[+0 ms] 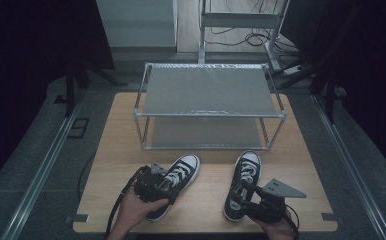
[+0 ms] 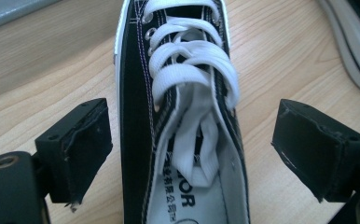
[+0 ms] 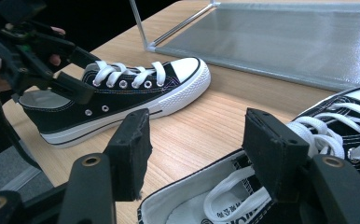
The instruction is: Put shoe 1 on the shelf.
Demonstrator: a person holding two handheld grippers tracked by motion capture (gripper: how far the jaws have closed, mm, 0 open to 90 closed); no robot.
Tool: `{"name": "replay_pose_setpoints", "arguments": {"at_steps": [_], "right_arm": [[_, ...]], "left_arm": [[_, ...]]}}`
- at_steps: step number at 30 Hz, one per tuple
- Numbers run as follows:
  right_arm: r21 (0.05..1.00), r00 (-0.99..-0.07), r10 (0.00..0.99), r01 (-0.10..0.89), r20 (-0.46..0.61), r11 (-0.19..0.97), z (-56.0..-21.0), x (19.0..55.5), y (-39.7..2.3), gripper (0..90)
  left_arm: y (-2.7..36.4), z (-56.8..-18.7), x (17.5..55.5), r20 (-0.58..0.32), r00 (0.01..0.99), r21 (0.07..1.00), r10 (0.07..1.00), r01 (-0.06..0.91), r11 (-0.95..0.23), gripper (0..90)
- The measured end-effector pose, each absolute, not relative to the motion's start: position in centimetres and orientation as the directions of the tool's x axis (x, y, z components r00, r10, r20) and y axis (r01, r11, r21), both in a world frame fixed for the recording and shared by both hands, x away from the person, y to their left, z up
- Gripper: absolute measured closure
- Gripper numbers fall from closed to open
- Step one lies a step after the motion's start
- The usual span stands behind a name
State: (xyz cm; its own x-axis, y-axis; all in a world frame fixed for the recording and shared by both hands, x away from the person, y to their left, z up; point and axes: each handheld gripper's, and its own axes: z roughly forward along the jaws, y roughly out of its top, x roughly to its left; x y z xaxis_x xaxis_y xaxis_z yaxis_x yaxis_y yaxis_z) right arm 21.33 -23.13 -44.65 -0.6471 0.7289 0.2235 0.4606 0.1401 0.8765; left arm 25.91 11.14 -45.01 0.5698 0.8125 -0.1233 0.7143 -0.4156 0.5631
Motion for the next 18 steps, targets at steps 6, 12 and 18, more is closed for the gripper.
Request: {"name": "replay_pose_setpoints", "arguments": {"at_steps": [6,12,18], "right_arm": [[0.876,-0.643,0.733,0.462,0.223,0.138,-44.8,21.3,-23.0,41.6],[0.872,-0.642,0.733,0.467,0.224,0.143,-45.0,21.4,-22.9,41.4],[0.870,-0.640,0.736,0.471,0.222,0.148,-45.1,21.4,-22.8,41.1]], "left_arm": [[10.6,-45.6,26.8,-0.111,0.562,0.519,0.819,0.736,-0.435,10.9],[10.2,-46.2,27.4,-0.095,0.564,0.462,0.820,0.755,-0.465,10.0],[9.5,-46.6,28.0,-0.068,0.565,0.413,0.823,0.766,-0.492,8.9]]}}
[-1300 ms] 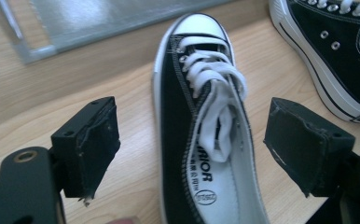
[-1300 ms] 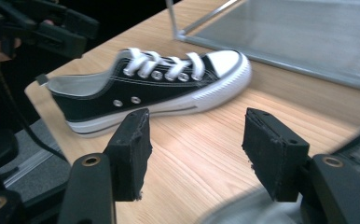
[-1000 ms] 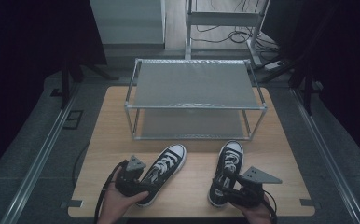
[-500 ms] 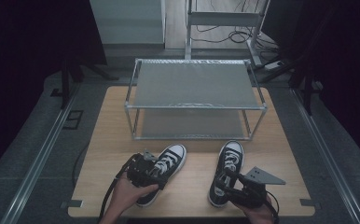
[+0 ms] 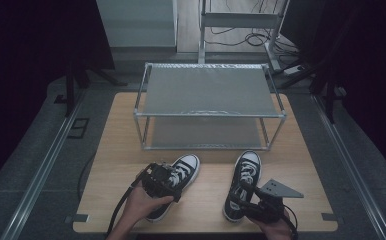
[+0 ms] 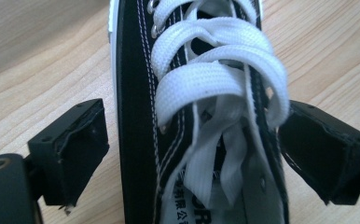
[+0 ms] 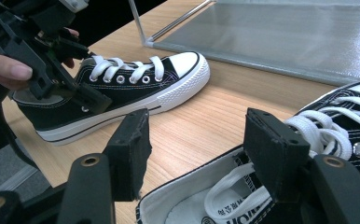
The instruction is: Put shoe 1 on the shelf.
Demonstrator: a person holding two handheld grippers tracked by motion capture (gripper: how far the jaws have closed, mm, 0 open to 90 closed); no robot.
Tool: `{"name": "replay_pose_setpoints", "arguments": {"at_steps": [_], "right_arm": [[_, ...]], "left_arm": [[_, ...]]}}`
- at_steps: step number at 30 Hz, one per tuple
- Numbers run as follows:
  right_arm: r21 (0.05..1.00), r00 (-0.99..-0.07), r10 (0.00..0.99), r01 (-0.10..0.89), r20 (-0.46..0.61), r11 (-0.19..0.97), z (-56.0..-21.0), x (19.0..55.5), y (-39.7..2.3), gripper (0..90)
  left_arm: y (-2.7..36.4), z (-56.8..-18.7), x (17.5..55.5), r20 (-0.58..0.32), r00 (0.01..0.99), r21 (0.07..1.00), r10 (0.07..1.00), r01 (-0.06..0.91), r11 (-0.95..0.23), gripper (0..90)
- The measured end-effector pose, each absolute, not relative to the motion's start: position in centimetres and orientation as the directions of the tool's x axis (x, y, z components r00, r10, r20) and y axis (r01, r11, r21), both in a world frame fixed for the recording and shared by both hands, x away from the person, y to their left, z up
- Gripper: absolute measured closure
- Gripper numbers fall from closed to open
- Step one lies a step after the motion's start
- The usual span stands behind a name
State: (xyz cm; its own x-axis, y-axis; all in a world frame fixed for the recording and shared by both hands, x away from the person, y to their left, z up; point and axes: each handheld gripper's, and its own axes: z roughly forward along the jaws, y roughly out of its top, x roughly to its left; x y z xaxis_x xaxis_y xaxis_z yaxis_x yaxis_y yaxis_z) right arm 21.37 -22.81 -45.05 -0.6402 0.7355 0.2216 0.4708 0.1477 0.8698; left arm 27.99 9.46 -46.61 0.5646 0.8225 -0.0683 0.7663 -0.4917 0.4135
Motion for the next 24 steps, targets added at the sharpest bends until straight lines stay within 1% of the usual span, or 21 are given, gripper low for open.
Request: {"name": "replay_pose_setpoints", "arguments": {"at_steps": [4,16,20,24], "right_arm": [[0.872,-0.637,0.743,0.464,0.206,0.156,-45.1,21.3,-22.7,40.9],[0.873,-0.631,0.747,0.465,0.208,0.150,-45.2,21.4,-22.7,40.7],[0.871,-0.634,0.746,0.465,0.204,0.157,-45.2,21.4,-22.7,40.6],[0.870,-0.629,0.749,0.469,0.210,0.150,-45.3,21.4,-22.7,40.7]], "left_arm": [[9.1,-47.0,28.4,-0.064,0.559,0.382,0.827,0.779,-0.497,8.9],[8.4,-47.6,29.1,-0.047,0.562,0.292,0.826,0.798,-0.527,9.1],[8.3,-47.8,29.3,-0.039,0.556,0.270,0.830,0.806,-0.527,13.2],[8.3,-47.7,29.3,-0.034,0.558,0.270,0.829,0.804,-0.530,14.3]]}}
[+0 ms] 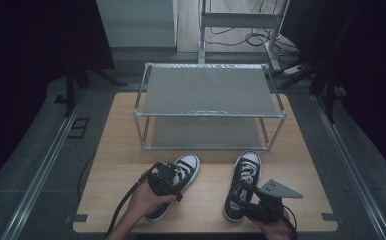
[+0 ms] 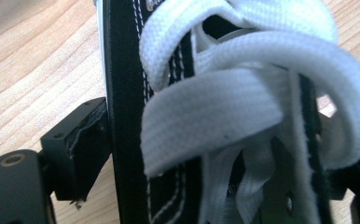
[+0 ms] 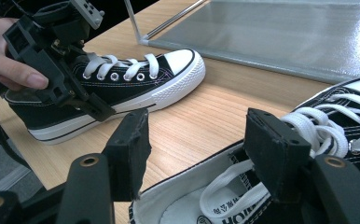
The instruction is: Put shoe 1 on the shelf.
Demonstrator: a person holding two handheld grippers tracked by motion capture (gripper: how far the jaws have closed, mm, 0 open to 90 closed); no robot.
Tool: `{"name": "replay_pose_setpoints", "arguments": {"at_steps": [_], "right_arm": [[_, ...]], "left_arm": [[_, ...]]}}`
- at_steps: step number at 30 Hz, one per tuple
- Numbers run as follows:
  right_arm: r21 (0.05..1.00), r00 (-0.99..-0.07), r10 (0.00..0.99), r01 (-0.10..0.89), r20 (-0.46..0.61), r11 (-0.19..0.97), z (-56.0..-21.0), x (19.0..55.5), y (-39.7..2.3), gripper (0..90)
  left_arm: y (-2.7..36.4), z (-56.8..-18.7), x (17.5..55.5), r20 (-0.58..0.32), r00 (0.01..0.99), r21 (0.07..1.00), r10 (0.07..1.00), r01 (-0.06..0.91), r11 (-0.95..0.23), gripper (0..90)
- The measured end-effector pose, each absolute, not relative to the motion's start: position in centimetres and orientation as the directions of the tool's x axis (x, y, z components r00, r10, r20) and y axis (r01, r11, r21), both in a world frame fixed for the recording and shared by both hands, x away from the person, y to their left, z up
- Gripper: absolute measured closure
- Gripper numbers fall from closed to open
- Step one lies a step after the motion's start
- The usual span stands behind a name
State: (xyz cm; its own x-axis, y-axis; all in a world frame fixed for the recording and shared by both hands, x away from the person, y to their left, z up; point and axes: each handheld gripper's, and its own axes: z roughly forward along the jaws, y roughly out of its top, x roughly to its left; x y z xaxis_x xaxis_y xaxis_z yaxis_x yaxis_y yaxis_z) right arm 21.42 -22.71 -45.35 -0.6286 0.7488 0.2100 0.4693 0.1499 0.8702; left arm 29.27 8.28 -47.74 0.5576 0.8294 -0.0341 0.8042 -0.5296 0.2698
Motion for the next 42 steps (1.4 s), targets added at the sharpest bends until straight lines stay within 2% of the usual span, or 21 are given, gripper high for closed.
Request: {"name": "replay_pose_setpoints", "arguments": {"at_steps": [10,20,27,42], "right_arm": [[0.871,-0.629,0.749,0.468,0.209,0.150,-45.3,21.5,-22.9,40.8],[0.870,-0.617,0.757,0.473,0.213,0.140,-45.3,21.6,-23.2,41.0],[0.868,-0.616,0.757,0.477,0.219,0.137,-45.4,21.7,-23.2,41.0],[0.868,-0.614,0.758,0.477,0.219,0.135,-45.3,21.7,-23.3,41.0]], "left_arm": [[9.0,-47.6,29.2,-0.076,0.582,0.300,0.810,0.788,-0.538,16.9],[10.0,-46.4,28.4,-0.129,0.620,0.401,0.774,0.746,-0.531,17.3],[10.4,-44.7,28.3,-0.135,0.648,0.473,0.750,0.707,-0.526,17.4],[10.5,-43.0,28.8,-0.185,0.674,0.518,0.715,0.685,-0.511,17.5]]}}
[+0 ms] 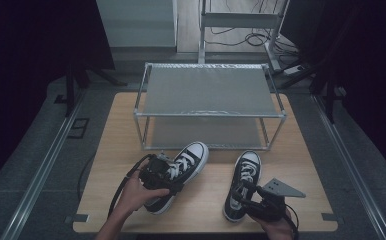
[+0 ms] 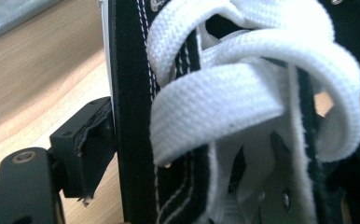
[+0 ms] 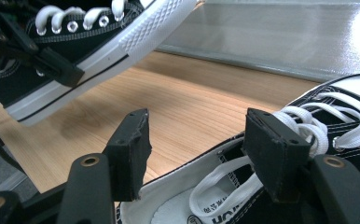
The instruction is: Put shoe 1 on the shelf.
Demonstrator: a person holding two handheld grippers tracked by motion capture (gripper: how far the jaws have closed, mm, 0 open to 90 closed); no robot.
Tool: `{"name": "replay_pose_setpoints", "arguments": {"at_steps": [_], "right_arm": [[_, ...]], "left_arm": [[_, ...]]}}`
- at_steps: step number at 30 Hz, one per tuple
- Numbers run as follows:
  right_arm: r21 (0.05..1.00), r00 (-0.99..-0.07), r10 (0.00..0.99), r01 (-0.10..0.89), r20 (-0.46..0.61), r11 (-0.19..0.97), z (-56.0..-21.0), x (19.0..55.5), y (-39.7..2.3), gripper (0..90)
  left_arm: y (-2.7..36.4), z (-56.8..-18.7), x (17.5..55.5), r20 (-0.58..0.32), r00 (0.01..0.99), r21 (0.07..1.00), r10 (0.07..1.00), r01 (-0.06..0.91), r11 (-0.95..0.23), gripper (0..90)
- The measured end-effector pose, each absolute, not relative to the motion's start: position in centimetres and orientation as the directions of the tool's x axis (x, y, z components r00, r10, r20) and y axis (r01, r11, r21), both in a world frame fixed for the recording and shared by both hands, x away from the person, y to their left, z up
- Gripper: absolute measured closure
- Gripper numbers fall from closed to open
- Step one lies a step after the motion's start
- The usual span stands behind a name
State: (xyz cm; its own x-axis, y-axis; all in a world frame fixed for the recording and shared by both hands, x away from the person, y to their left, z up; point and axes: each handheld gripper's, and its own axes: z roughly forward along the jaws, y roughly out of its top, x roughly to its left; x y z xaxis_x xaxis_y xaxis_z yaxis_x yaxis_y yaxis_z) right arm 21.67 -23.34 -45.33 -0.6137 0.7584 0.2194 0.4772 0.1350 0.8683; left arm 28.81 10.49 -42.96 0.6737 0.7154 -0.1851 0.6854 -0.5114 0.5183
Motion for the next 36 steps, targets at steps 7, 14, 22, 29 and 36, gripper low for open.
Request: {"name": "replay_pose_setpoints", "arguments": {"at_steps": [7,14,22,29,36], "right_arm": [[0.867,-0.617,0.755,0.480,0.223,0.136,-45.4,21.7,-23.2,41.0],[0.870,-0.614,0.756,0.477,0.225,0.128,-45.3,21.6,-23.3,41.0],[0.865,-0.615,0.756,0.483,0.224,0.137,-45.3,21.7,-23.4,41.5],[0.866,-0.615,0.757,0.481,0.223,0.136,-45.3,21.7,-23.4,41.1],[0.865,-0.616,0.758,0.481,0.216,0.144,-45.4,21.7,-23.2,40.7]], "left_arm": [[9.9,-41.6,29.1,-0.190,0.687,0.546,0.701,0.668,-0.506,17.5],[9.1,-40.4,29.6,-0.210,0.706,0.566,0.677,0.652,-0.504,17.5],[8.1,-39.1,30.2,-0.204,0.719,0.573,0.665,0.638,-0.515,17.5],[7.3,-38.1,30.6,-0.204,0.736,0.588,0.645,0.619,-0.521,17.5],[6.9,-36.8,31.0,-0.201,0.748,0.602,0.633,0.604,-0.522,17.5]]}}
